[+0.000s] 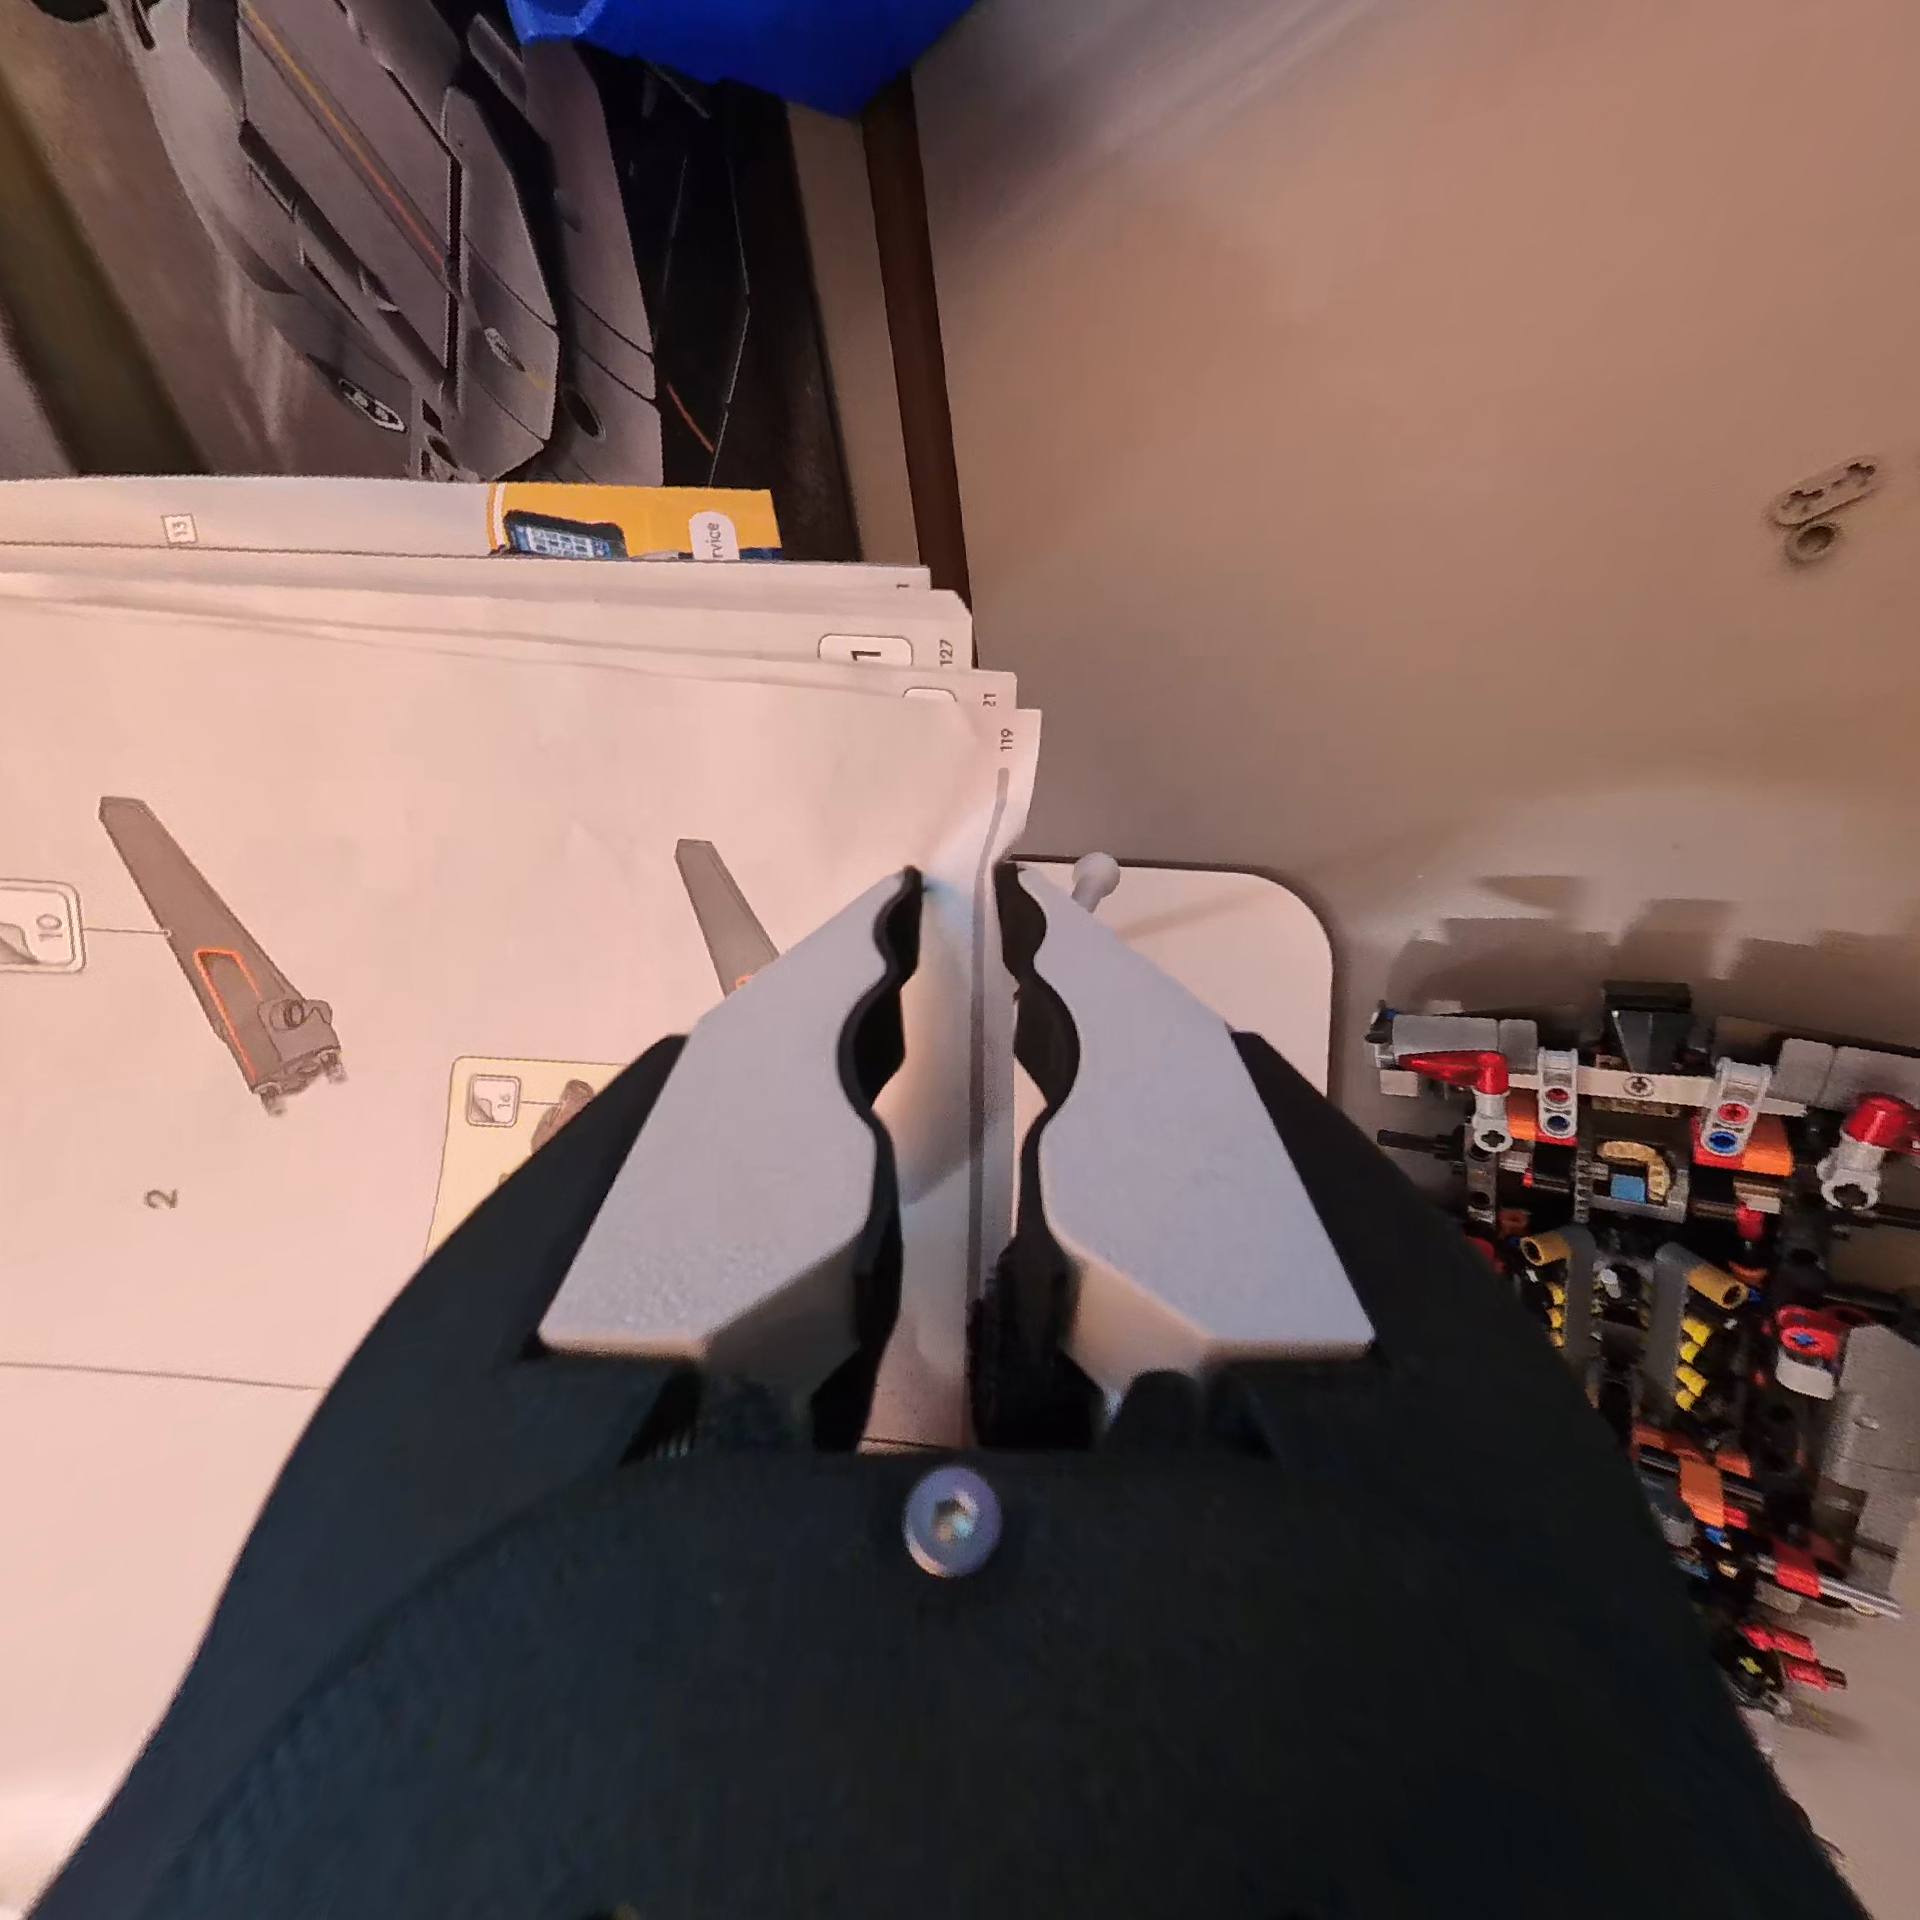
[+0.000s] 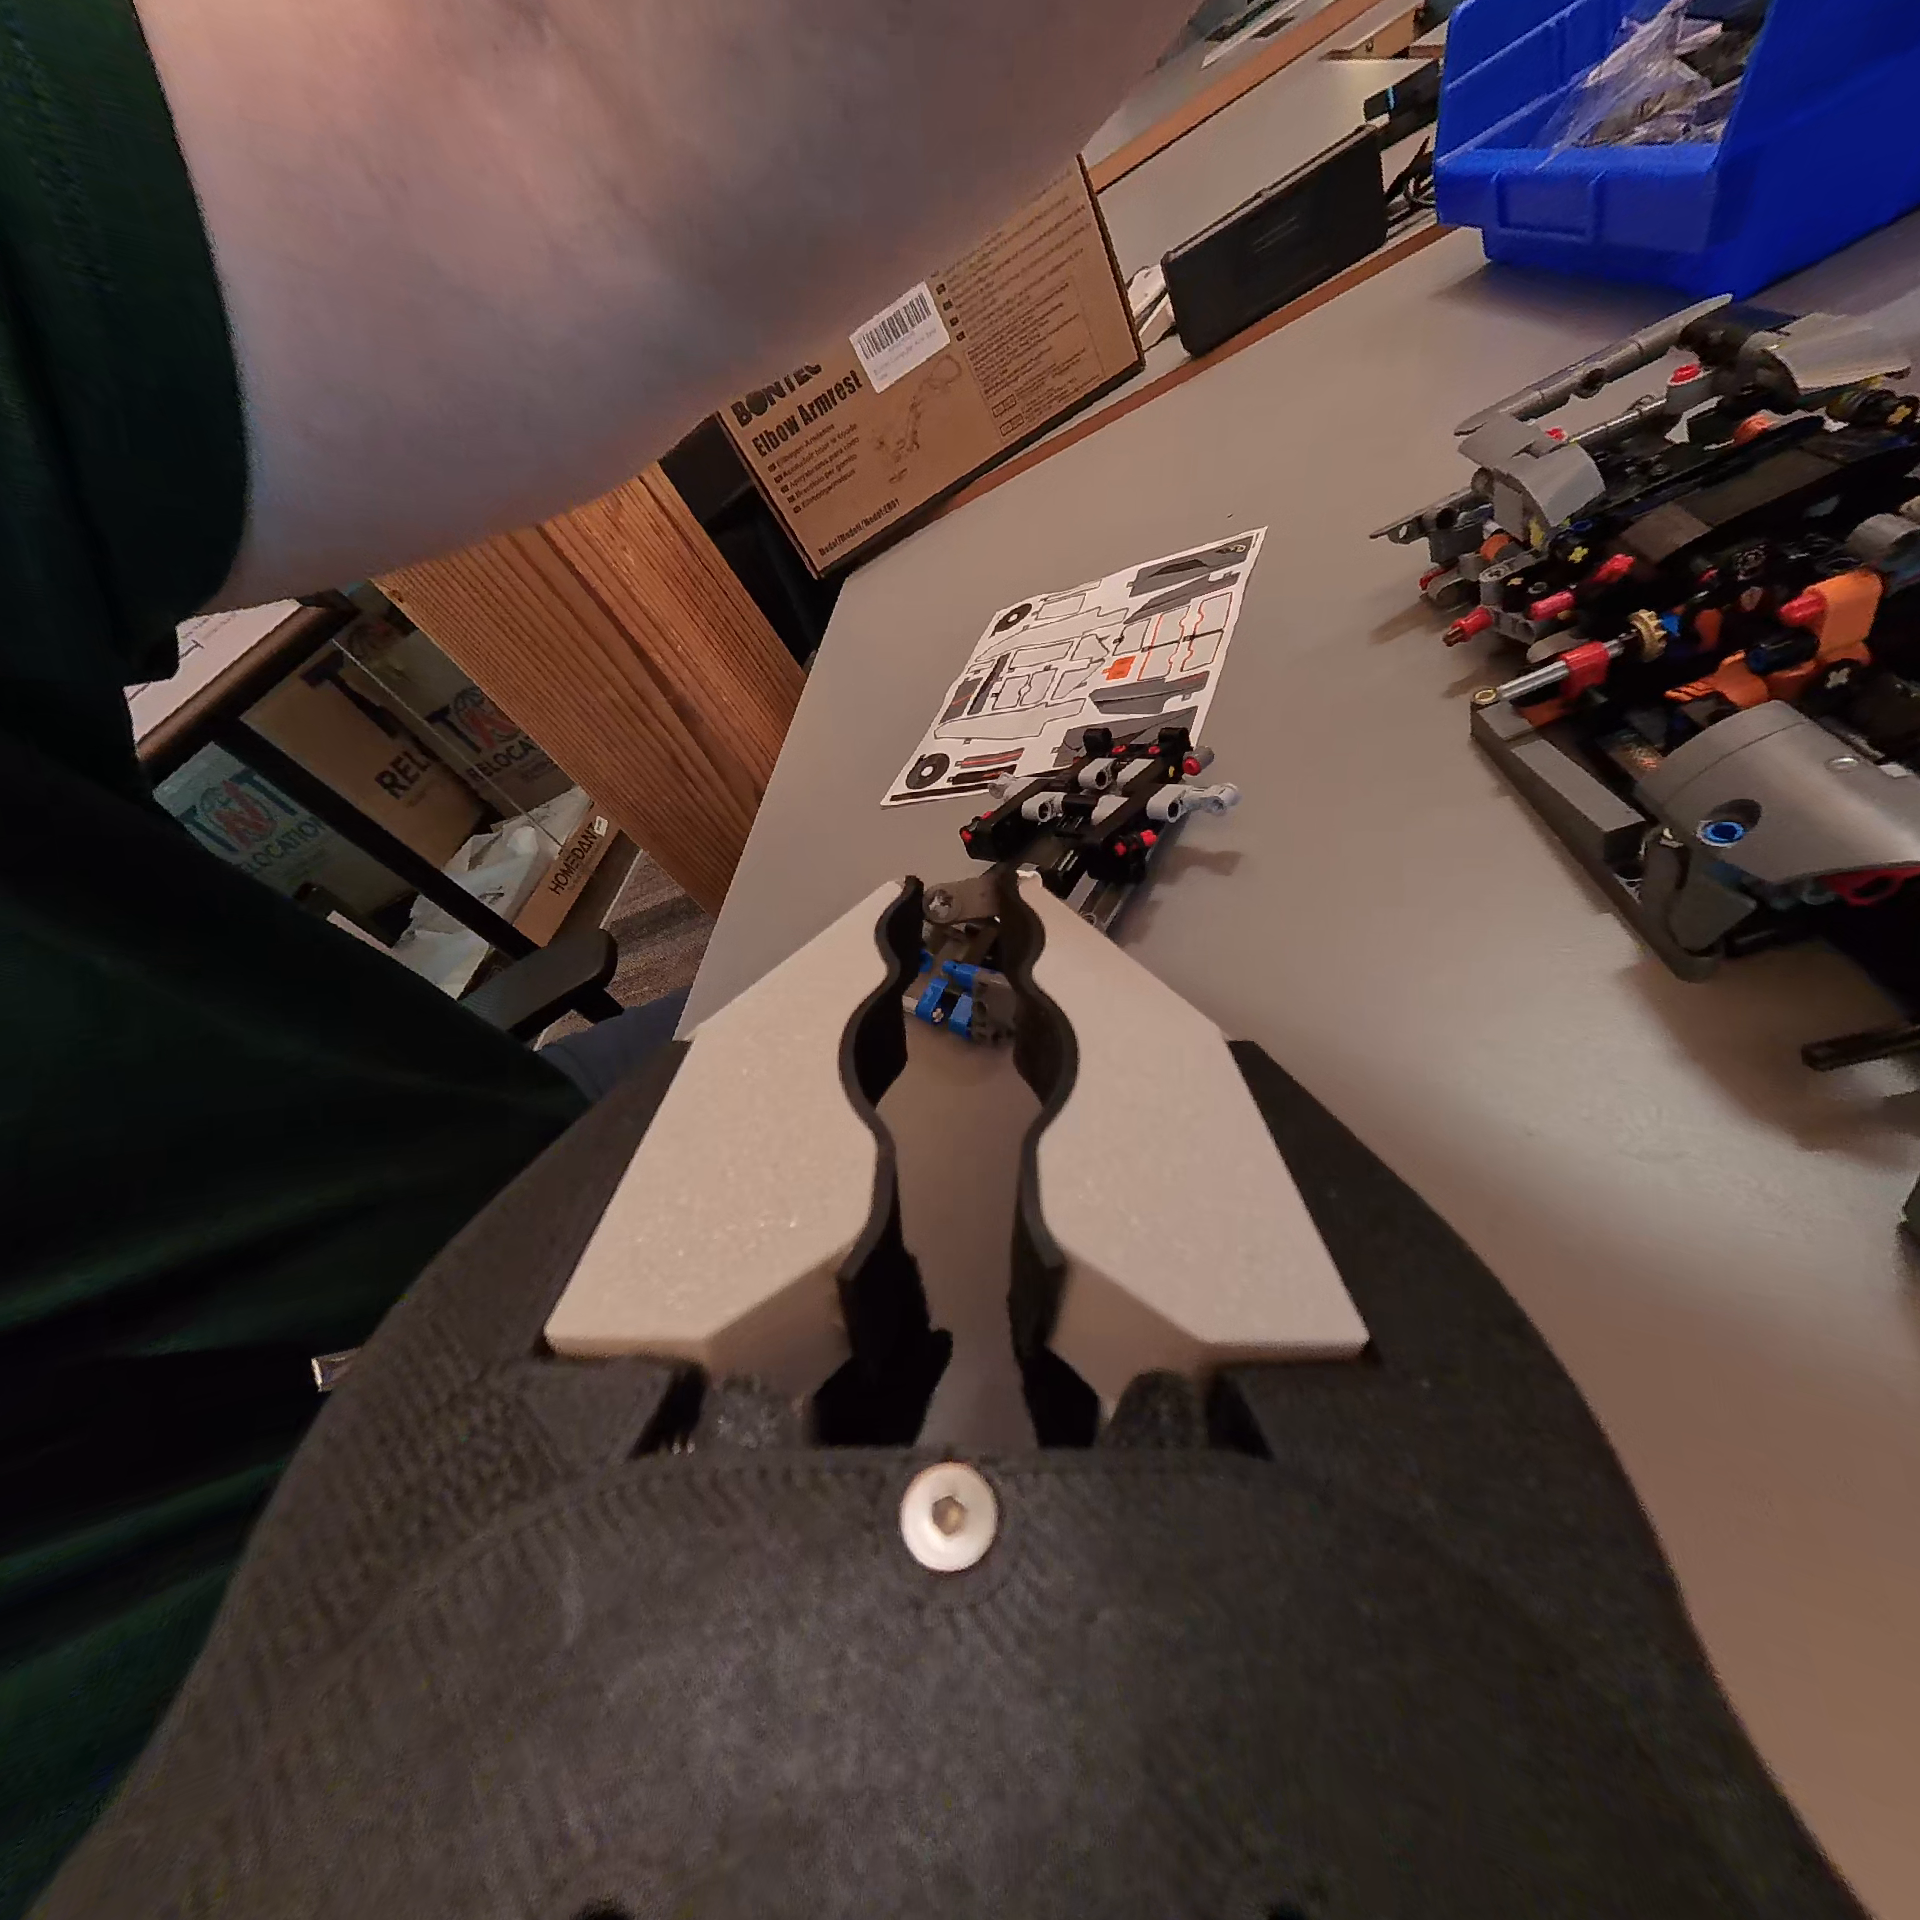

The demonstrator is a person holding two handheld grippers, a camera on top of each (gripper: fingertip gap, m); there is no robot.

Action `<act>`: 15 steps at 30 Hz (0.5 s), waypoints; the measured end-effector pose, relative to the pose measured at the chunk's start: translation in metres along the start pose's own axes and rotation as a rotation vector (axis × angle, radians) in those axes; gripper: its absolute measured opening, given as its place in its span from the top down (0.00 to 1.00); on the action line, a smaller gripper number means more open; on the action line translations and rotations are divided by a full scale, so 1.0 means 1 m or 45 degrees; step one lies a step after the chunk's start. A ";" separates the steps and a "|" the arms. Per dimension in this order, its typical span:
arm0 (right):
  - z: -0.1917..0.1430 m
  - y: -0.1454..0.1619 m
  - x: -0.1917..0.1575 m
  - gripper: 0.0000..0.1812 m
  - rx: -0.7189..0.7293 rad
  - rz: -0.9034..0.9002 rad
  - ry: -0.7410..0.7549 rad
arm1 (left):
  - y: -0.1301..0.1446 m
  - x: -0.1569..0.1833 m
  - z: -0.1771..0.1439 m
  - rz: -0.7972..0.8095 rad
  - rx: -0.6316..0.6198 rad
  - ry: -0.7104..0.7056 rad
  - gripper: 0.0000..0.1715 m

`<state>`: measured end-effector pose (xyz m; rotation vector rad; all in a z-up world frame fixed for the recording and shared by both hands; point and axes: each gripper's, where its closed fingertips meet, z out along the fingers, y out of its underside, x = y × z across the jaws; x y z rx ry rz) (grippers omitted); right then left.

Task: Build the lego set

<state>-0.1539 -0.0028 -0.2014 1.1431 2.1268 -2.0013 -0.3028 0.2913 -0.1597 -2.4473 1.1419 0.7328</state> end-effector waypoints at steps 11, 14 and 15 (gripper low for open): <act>0.000 0.000 -0.001 0.93 -0.005 -0.007 0.003 | 0.001 0.006 -0.010 -0.041 0.069 0.046 1.00; 0.001 0.000 -0.001 0.93 -0.008 -0.010 0.004 | 0.000 0.008 -0.017 -0.092 0.135 0.054 1.00; 0.001 0.001 -0.001 0.93 -0.009 -0.010 0.004 | 0.000 0.009 -0.019 -0.112 0.153 0.066 1.00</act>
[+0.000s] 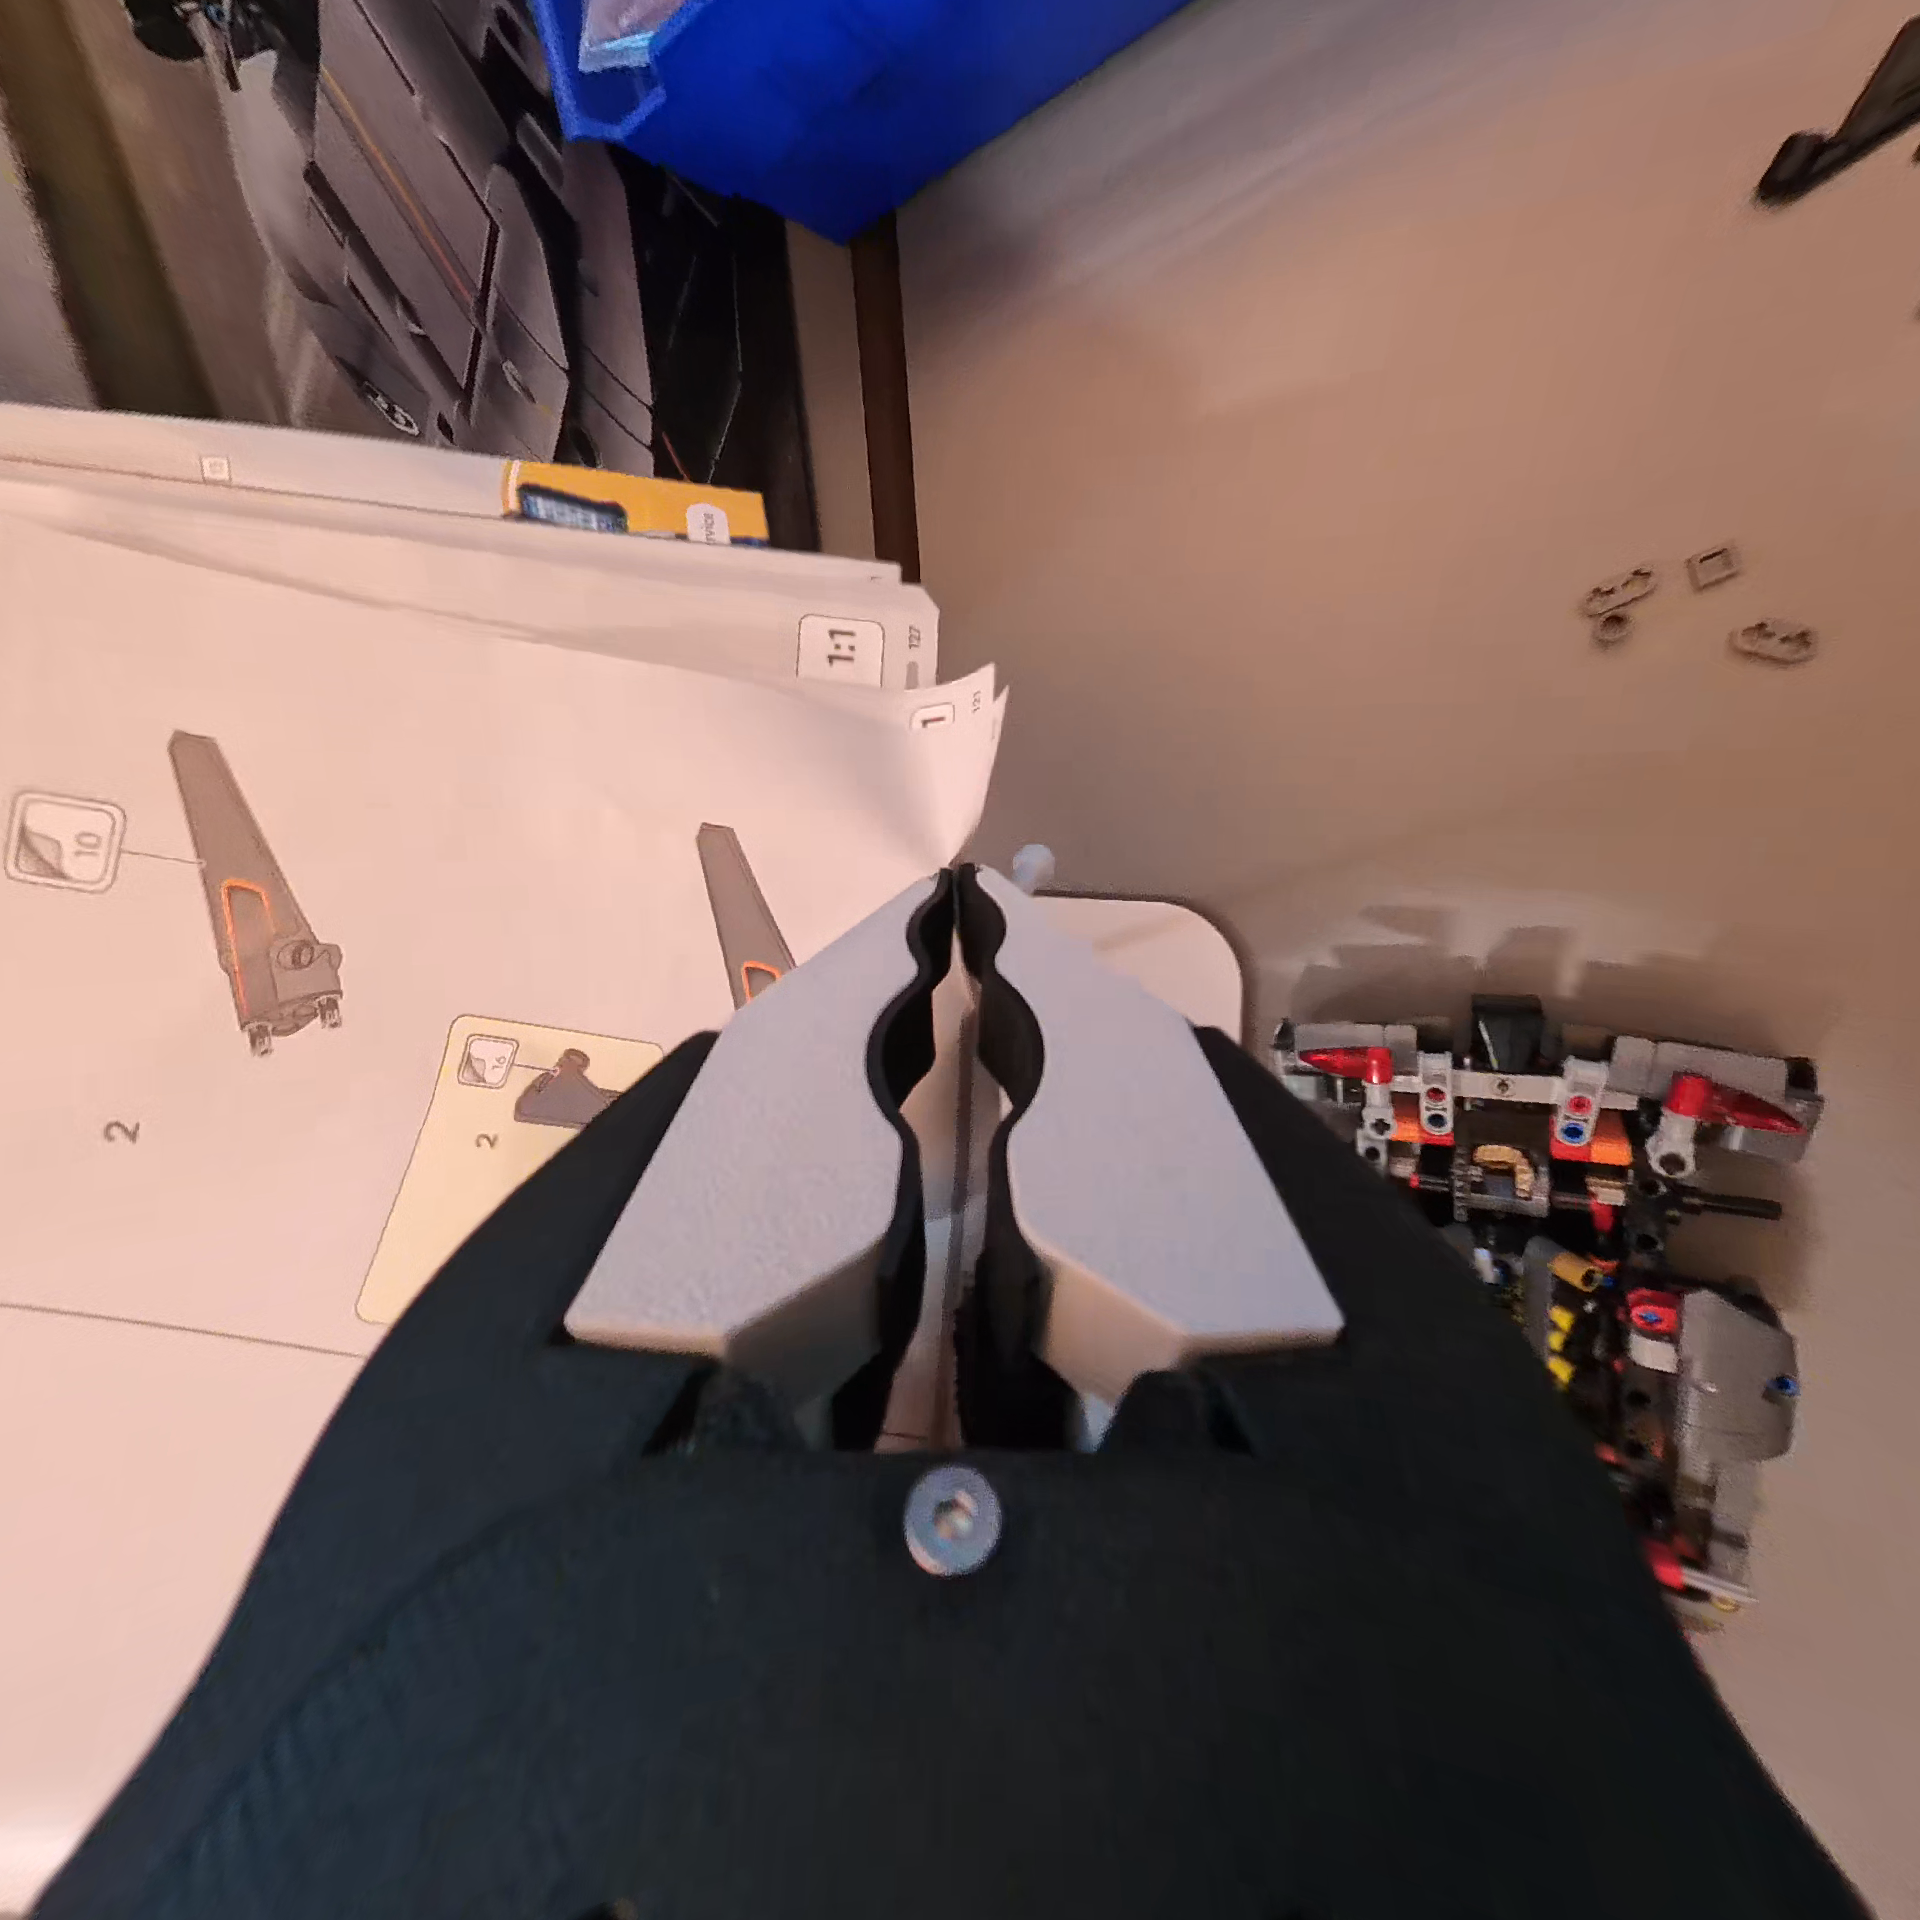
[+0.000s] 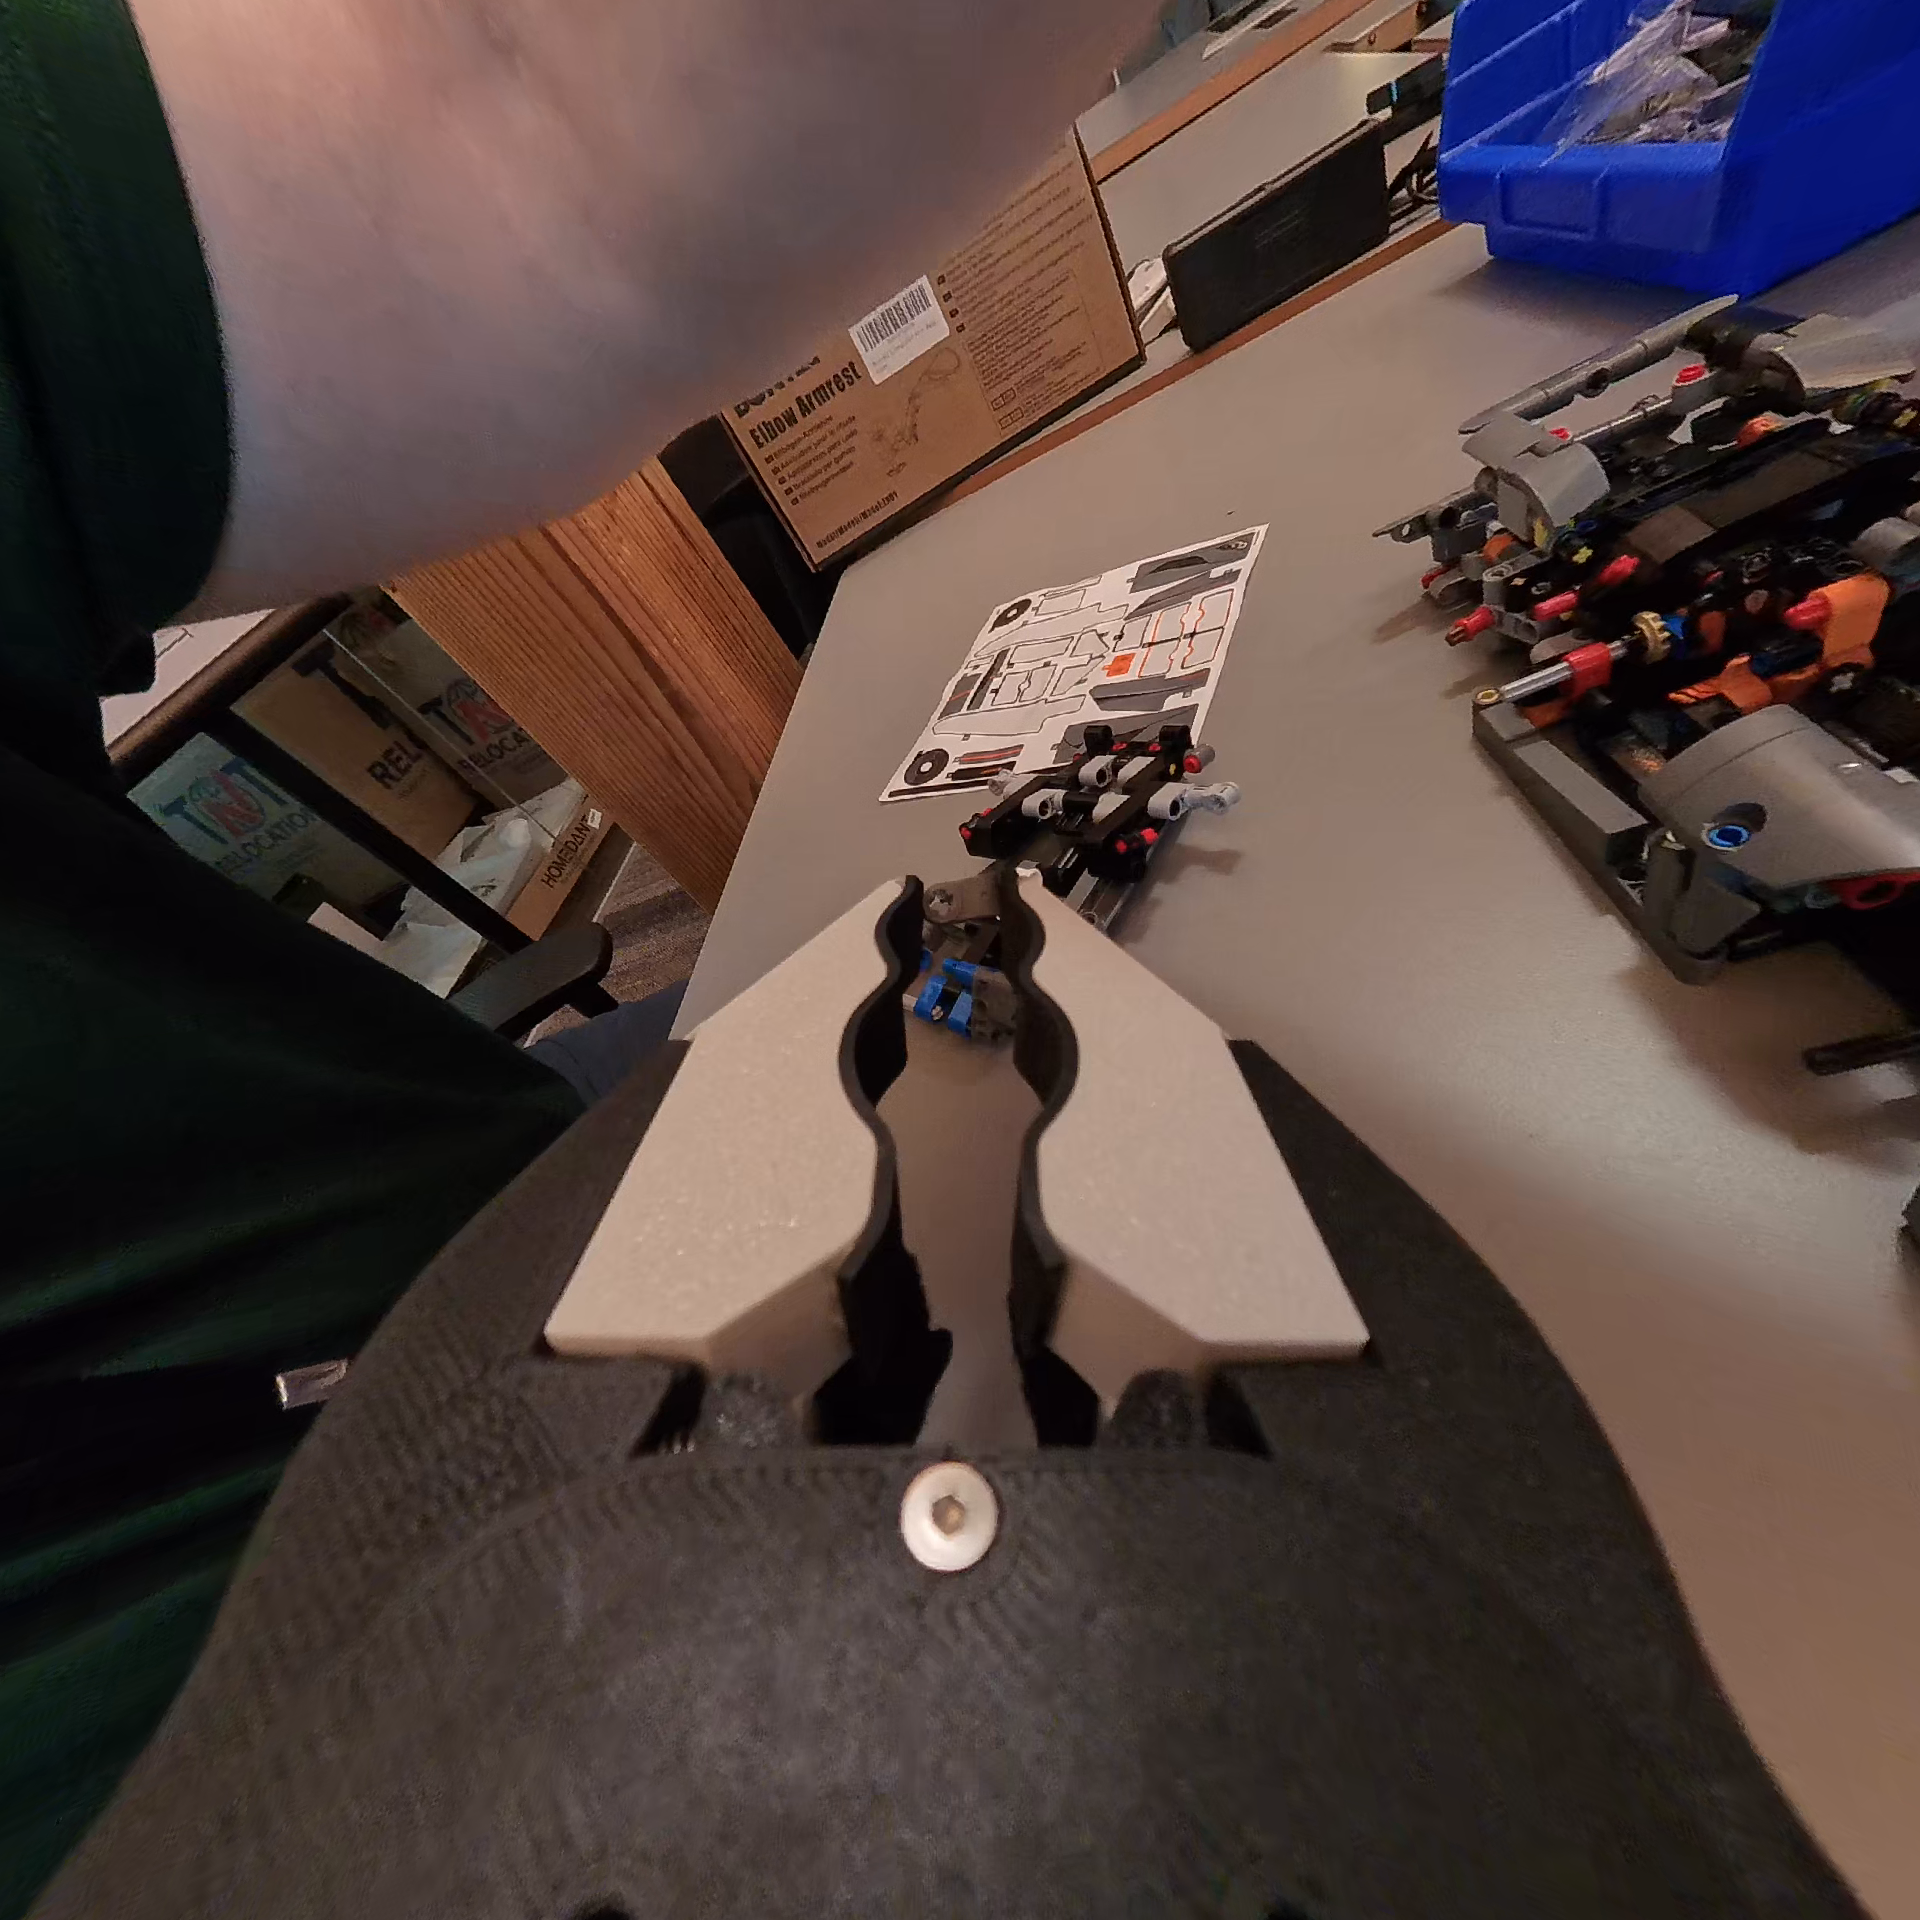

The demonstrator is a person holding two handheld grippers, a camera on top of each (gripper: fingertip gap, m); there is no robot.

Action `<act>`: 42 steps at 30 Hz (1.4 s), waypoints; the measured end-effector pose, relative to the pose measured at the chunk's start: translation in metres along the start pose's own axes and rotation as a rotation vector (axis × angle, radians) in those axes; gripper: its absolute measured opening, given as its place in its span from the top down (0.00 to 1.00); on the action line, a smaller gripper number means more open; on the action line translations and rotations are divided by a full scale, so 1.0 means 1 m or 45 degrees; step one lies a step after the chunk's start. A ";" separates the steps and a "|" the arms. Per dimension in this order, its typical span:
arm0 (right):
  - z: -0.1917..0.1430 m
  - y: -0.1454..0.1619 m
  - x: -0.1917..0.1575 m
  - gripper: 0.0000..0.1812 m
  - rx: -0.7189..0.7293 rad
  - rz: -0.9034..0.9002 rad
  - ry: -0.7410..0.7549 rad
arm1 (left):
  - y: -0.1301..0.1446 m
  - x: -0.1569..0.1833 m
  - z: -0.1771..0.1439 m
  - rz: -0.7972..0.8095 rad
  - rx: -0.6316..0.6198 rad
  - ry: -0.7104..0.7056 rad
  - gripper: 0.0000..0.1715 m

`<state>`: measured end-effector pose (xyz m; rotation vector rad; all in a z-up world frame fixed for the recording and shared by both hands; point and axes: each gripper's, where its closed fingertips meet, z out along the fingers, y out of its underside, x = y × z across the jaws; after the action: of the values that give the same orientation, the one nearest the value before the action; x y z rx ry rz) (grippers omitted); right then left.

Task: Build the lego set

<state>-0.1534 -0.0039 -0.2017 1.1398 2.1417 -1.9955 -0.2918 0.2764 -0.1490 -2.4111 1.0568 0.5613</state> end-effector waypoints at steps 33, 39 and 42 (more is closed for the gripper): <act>0.005 0.006 0.003 0.93 -0.024 0.010 0.001 | 0.017 0.008 -0.007 -0.059 -0.141 0.078 1.00; 0.005 0.006 0.002 0.93 -0.027 0.008 -0.001 | 0.000 -0.003 -0.023 -0.193 0.057 0.029 1.00; 0.006 0.007 0.002 0.93 -0.028 0.010 -0.003 | -0.009 -0.005 -0.036 -0.268 0.183 0.047 1.00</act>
<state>-0.1540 -0.0088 -0.2096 1.1401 2.1494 -1.9637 -0.2814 0.2652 -0.1142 -2.3756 0.8144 0.3575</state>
